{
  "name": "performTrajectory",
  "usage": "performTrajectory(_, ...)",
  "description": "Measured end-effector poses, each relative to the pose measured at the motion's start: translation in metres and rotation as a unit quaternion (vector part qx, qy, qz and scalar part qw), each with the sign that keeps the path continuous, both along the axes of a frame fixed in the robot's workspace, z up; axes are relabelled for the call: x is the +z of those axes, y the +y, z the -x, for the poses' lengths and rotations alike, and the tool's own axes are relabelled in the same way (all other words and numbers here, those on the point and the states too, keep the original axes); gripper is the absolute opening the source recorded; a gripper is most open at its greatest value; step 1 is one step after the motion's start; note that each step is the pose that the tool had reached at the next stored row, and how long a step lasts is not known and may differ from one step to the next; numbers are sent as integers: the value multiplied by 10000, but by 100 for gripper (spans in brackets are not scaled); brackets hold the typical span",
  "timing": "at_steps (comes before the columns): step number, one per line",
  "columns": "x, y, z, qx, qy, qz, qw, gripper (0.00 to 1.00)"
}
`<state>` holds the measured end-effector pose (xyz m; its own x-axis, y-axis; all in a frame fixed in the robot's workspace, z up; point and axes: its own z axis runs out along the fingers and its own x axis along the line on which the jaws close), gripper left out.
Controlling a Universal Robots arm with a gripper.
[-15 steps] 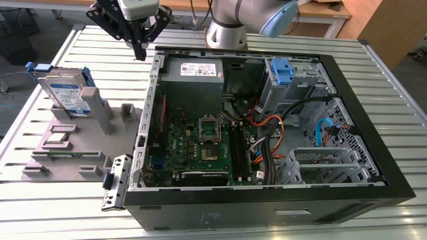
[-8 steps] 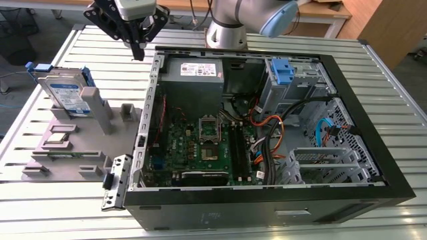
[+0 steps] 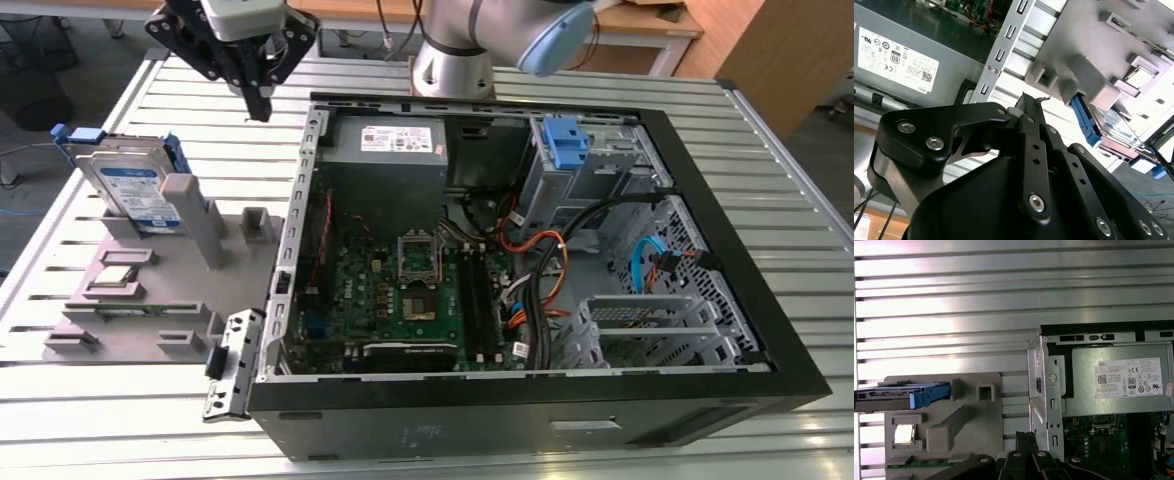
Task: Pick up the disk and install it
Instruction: 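Reach for the disk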
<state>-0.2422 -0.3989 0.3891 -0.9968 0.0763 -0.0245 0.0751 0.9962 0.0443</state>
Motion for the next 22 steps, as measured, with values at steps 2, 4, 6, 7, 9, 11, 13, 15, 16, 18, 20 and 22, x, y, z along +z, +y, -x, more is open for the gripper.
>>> performTrajectory(2,-3,0,46,0,0,0,10000,10)
performTrajectory(4,-5,0,85,0,0,0,10000,10)
performTrajectory(6,-7,0,122,0,0,0,10000,10)
performTrajectory(7,-9,0,144,0,0,0,10000,10)
performTrajectory(9,-11,0,183,1,0,0,10000,10)
performTrajectory(11,-13,0,230,0,0,0,10000,10)
performTrajectory(13,-16,0,280,0,0,0,10000,10)
performTrajectory(15,-17,0,333,0,0,0,10000,10)
performTrajectory(16,-18,0,359,0,0,0,10000,10)
performTrajectory(18,-20,0,405,1,0,0,10000,10)
performTrajectory(20,-22,0,454,0,0,0,10000,10)
performTrajectory(22,-24,0,503,0,0,0,10000,10)
